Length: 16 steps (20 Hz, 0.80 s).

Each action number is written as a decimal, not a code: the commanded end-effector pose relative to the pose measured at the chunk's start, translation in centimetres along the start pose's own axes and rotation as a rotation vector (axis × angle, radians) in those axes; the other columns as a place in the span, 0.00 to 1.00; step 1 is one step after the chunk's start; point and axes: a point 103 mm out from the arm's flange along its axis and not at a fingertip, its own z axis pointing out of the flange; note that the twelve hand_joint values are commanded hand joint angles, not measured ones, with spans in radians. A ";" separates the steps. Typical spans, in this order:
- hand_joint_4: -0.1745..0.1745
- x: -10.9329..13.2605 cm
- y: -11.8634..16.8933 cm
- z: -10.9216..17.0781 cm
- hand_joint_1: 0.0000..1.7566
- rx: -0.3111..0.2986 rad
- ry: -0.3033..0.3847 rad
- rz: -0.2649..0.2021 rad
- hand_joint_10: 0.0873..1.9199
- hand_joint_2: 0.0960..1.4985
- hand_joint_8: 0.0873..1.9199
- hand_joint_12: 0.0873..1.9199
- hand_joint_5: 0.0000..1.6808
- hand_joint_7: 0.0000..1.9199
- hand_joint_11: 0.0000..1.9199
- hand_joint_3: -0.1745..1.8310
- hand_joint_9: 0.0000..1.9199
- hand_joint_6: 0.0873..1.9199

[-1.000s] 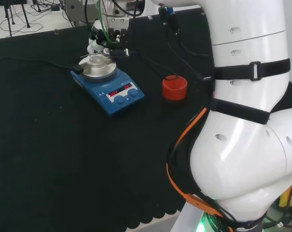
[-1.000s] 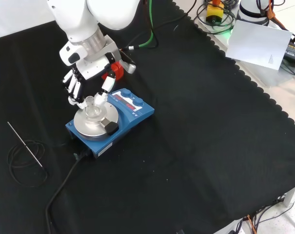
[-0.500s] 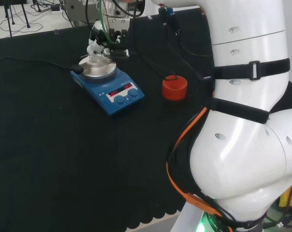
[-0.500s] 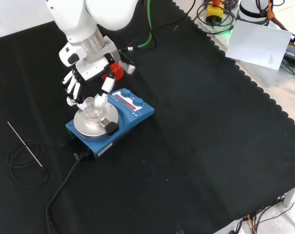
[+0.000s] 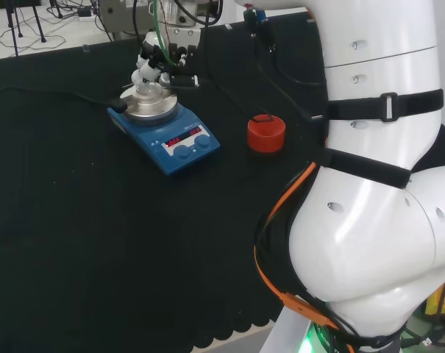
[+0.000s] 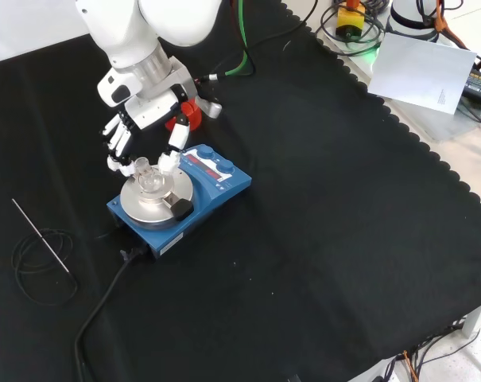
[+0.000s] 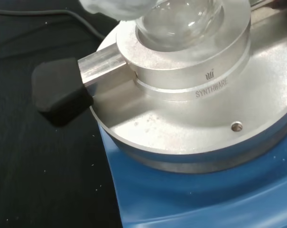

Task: Place the round-bottom flask on the heater.

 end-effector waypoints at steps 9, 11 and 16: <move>0.35 -0.6 -0.4 0.1 0.50 0.071 -0.010 0.023 0.32 0.60 0.31 0.69 0.24 0.16 0.07 0.00 0.27 0.24; 0.38 -0.7 -0.3 0.4 0.49 0.104 -0.014 0.026 0.33 0.60 0.30 0.70 0.18 0.11 0.04 0.00 0.23 0.14; 0.44 -0.7 -0.3 0.5 0.48 0.104 -0.010 0.028 0.37 0.60 0.30 0.70 0.13 0.03 0.00 0.00 0.15 0.00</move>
